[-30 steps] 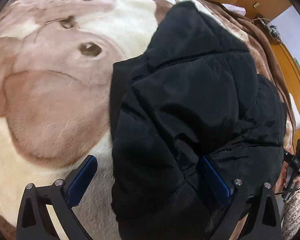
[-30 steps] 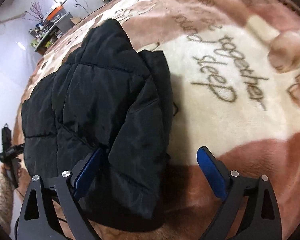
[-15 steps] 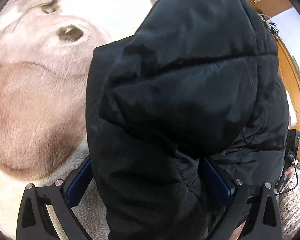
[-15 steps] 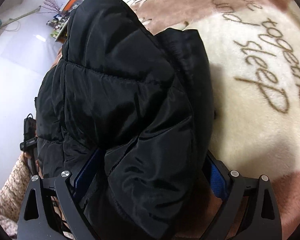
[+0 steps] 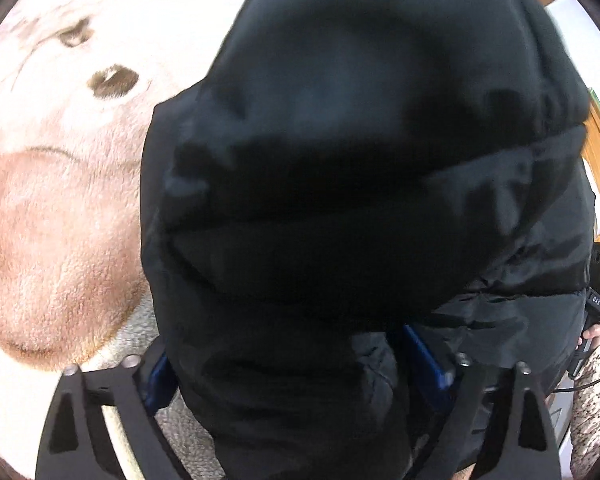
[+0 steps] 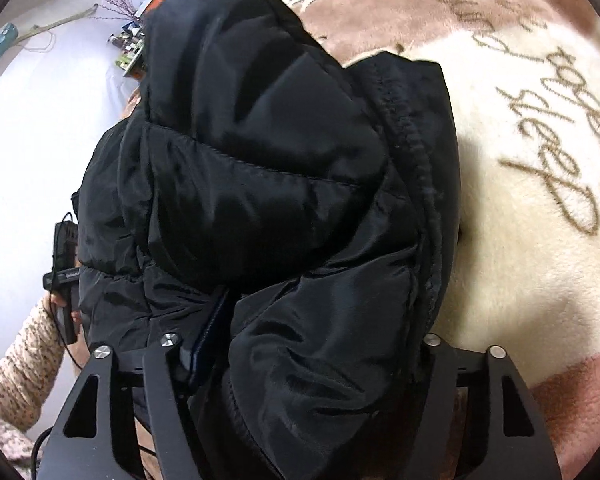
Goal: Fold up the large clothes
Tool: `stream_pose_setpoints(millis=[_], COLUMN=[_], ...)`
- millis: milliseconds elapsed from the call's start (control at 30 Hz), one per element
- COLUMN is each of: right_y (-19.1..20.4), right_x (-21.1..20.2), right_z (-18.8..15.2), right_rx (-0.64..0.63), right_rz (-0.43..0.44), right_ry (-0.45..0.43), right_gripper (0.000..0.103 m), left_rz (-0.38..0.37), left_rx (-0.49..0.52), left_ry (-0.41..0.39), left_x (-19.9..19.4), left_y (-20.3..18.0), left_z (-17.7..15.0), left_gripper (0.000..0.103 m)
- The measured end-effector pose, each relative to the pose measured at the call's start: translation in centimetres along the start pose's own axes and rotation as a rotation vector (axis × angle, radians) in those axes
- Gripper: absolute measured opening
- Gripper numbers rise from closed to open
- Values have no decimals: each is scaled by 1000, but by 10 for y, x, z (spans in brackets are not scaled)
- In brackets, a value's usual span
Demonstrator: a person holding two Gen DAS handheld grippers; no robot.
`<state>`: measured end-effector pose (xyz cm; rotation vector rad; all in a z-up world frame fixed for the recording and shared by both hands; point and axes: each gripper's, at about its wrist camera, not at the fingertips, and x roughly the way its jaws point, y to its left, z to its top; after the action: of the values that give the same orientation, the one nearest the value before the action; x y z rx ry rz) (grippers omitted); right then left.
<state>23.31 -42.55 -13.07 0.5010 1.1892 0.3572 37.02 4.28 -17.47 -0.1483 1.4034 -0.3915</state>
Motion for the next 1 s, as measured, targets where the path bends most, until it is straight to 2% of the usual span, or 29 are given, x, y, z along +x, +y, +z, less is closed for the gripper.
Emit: stream_pose_setpoints(millis=[133, 333, 600, 767, 800, 1000], right_y=[26, 56, 114, 134, 139, 165], right_x=[-1, -2, 8, 9, 8, 1], right_z=[-5, -15, -29, -33, -35, -39], right_rx=[-48, -73, -130, -132, -145, -143], right_rz=[-94, -176, -288, -315, -329, -357], right_ry=[-15, -45, -61, -83, -90, -115], right_gripper=[58, 52, 47, 43, 41, 33], left_rz=[17, 73, 167, 158, 158, 131], left_rx=[5, 35, 67, 46, 50, 29], left_ry=[-23, -74, -115, -114, -121, -178], left_x=[-6, -22, -29, -32, -40, -73], left_y=[-15, -35, -75, -90, -81, -84], left_z=[-5, -24, -31, -32, -31, -46], left_gripper=[73, 51, 47, 47, 45, 36])
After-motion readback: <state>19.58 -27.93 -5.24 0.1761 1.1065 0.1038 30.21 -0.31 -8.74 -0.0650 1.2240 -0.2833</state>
